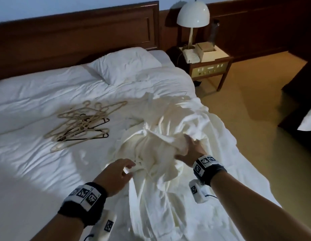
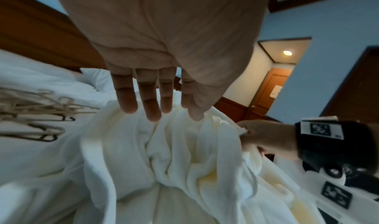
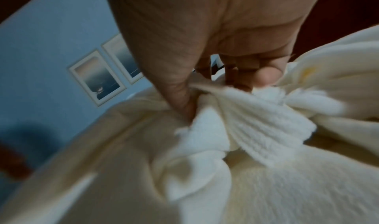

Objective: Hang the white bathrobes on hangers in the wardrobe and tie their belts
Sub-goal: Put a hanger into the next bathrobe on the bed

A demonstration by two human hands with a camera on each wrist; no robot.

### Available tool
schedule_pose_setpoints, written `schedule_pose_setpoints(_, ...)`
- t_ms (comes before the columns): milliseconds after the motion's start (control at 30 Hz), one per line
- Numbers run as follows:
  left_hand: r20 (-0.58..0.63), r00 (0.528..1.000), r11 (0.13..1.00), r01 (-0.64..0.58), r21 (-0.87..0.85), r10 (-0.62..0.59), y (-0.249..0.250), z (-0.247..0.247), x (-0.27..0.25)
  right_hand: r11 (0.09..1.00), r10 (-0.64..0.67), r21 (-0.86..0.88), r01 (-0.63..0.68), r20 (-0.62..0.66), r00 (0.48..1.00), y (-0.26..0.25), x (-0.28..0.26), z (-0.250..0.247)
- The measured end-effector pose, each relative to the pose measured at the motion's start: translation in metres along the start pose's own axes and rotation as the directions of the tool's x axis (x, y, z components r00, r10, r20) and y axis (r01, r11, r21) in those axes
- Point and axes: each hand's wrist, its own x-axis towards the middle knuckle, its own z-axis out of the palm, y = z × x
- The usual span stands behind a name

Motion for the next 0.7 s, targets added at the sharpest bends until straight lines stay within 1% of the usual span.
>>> schedule_pose_setpoints(67,0.025,1.000,0.999,-0.009,0.050,0.008,0.008,0.003,0.013,0.999,-0.039,-0.005,0.039,-0.032,0.999,0.001,0.015,0.002)
schedule_pose_setpoints(100,0.012,1.000,0.997,-0.012,0.081,0.011,0.010,0.003,0.021,0.999,-0.042,0.002,0.042,-0.052,0.998,0.000,0.020,0.004)
schedule_pose_setpoints(167,-0.053,0.997,0.988,-0.039,0.147,0.047,0.015,0.005,0.038,0.998,-0.065,0.018,0.066,-0.027,0.998,0.001,0.020,0.008)
schedule_pose_setpoints(200,-0.084,0.996,0.985,-0.028,0.168,0.042,0.019,0.006,0.047,0.995,-0.094,0.037,0.094,0.005,0.996,0.002,0.015,0.010)
schedule_pose_setpoints(267,-0.130,0.991,0.982,0.030,0.188,-0.005,0.030,0.008,0.063,0.979,-0.202,0.048,0.199,0.076,0.976,0.007,-0.004,0.008)
schedule_pose_setpoints(367,-0.202,0.979,0.969,0.064,0.238,-0.015,0.047,0.012,0.092,0.920,-0.379,-0.040,0.391,0.167,0.910,0.015,-0.039,0.005)
schedule_pose_setpoints(400,-0.203,0.978,0.969,0.101,0.224,-0.055,0.050,0.015,0.103,0.899,-0.415,-0.060,0.433,0.198,0.888,0.018,-0.050,0.004)
schedule_pose_setpoints(433,-0.180,0.975,0.969,0.166,0.182,-0.133,0.051,0.018,0.114,0.878,-0.445,-0.078,0.472,0.228,0.866,0.020,-0.059,0.006)
schedule_pose_setpoints(467,-0.130,0.961,0.957,0.262,0.124,-0.246,0.049,0.022,0.124,0.861,-0.465,-0.090,0.500,0.258,0.847,0.021,-0.065,0.007)
schedule_pose_setpoints(500,-0.073,0.934,0.932,0.355,0.073,-0.350,0.047,0.027,0.132,0.853,-0.475,-0.091,0.514,0.277,0.836,0.022,-0.069,0.008)
schedule_pose_setpoints(533,-0.031,0.906,0.905,0.423,0.055,-0.422,0.044,0.032,0.136,0.853,-0.474,-0.081,0.516,0.297,0.829,0.023,-0.070,0.009)
schedule_pose_setpoints(567,-0.017,0.896,0.893,0.443,0.075,-0.443,0.040,0.037,0.139,0.853,-0.474,-0.069,0.518,0.314,0.823,0.024,-0.069,0.009)
schedule_pose_setpoints(667,-0.061,0.925,0.888,0.378,0.263,-0.375,0.031,0.043,0.130,0.850,-0.479,-0.026,0.526,0.377,0.793,0.022,-0.060,0.002)
schedule_pose_setpoints(700,-0.058,0.928,0.885,0.369,0.284,-0.369,0.026,0.042,0.123,0.874,-0.449,0.001,0.485,0.383,0.807,0.021,-0.054,-0.002)
